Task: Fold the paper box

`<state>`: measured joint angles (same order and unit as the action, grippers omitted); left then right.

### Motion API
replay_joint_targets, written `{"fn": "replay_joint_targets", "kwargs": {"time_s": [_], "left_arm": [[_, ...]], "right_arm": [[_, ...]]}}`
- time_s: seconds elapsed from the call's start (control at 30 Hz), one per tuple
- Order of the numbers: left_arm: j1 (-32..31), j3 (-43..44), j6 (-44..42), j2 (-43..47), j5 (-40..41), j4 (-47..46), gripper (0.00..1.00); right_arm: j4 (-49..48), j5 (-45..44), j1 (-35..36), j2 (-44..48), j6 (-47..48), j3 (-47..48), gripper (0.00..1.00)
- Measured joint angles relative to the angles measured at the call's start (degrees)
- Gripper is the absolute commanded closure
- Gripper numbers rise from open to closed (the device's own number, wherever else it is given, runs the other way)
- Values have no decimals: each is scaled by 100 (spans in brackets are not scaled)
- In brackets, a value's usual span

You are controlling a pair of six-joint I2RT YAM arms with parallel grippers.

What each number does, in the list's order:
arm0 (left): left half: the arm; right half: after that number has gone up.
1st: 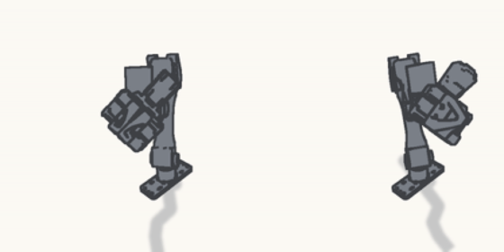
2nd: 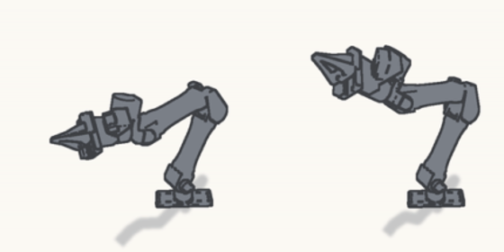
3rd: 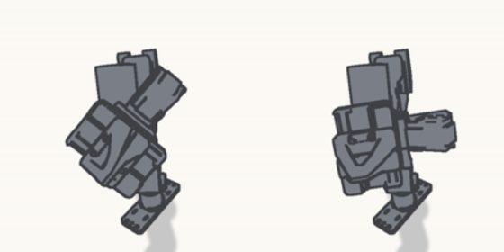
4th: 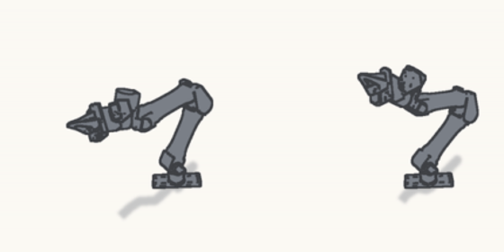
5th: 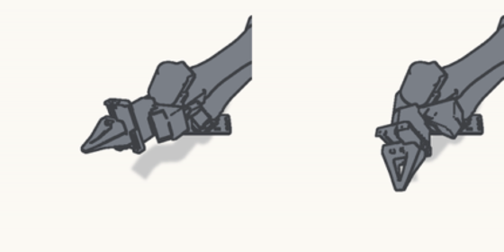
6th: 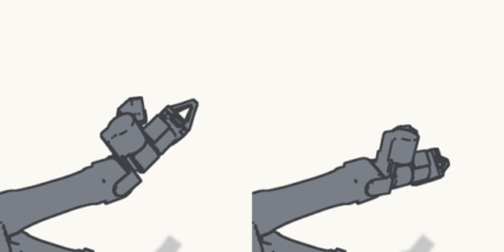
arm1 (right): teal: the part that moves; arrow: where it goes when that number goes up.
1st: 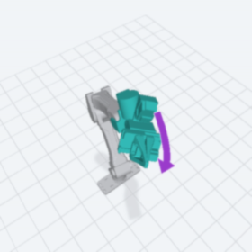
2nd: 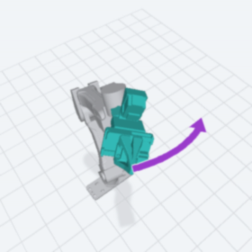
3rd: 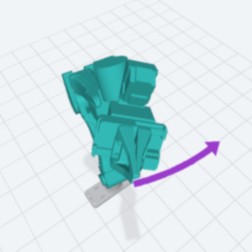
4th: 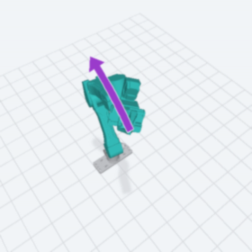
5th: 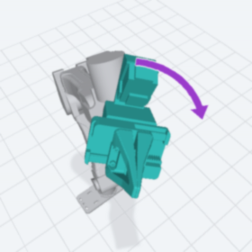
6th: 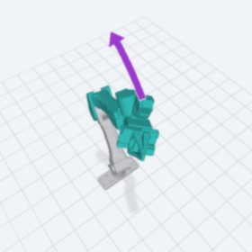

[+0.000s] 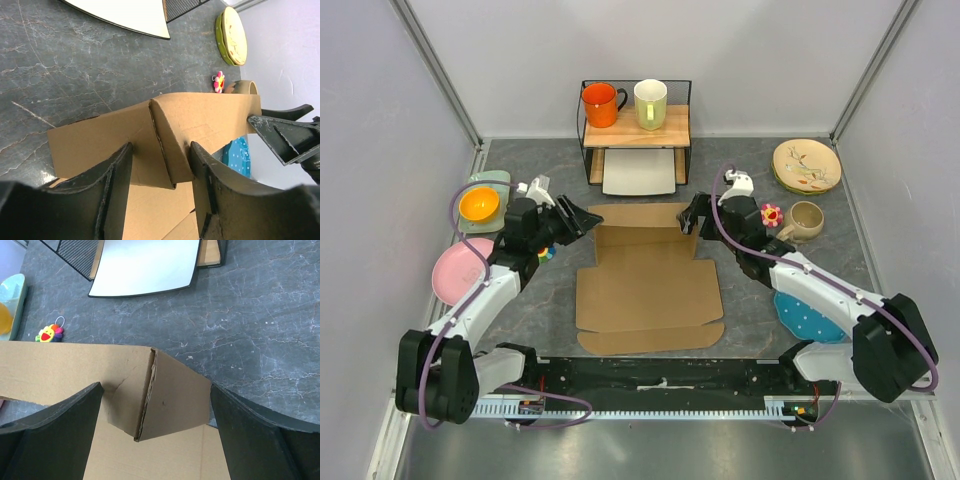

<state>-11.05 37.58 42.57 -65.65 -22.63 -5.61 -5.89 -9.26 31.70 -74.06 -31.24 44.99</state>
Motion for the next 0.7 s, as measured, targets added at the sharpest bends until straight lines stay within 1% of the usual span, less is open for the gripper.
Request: {"fn": "replay_joint_targets", "kwargs": {"time_s": [0.1, 0.2, 0.33, 0.53, 0.63, 0.7], "left_arm": [[90, -109, 33, -26, -129, -216, 52], [175, -149, 63, -72, -315, -348, 50], [199, -155, 63, -72, -391, -348, 48], [225, -76, 44, -114, -476, -240, 47], [232, -76, 35, -111, -498, -225, 46], [232, -72, 22, -109, -503, -208, 45]], "right_arm": [[-94, 15, 7, 76, -4, -125, 4], [-118, 9, 7, 166, -7, -195, 2], [-22, -11, 7, 245, -7, -195, 2], [415, 20, -35, 179, -15, 140, 2], [518, 219, -229, 81, -52, 299, 2], [507, 409, -420, 20, -83, 343, 4]]}}
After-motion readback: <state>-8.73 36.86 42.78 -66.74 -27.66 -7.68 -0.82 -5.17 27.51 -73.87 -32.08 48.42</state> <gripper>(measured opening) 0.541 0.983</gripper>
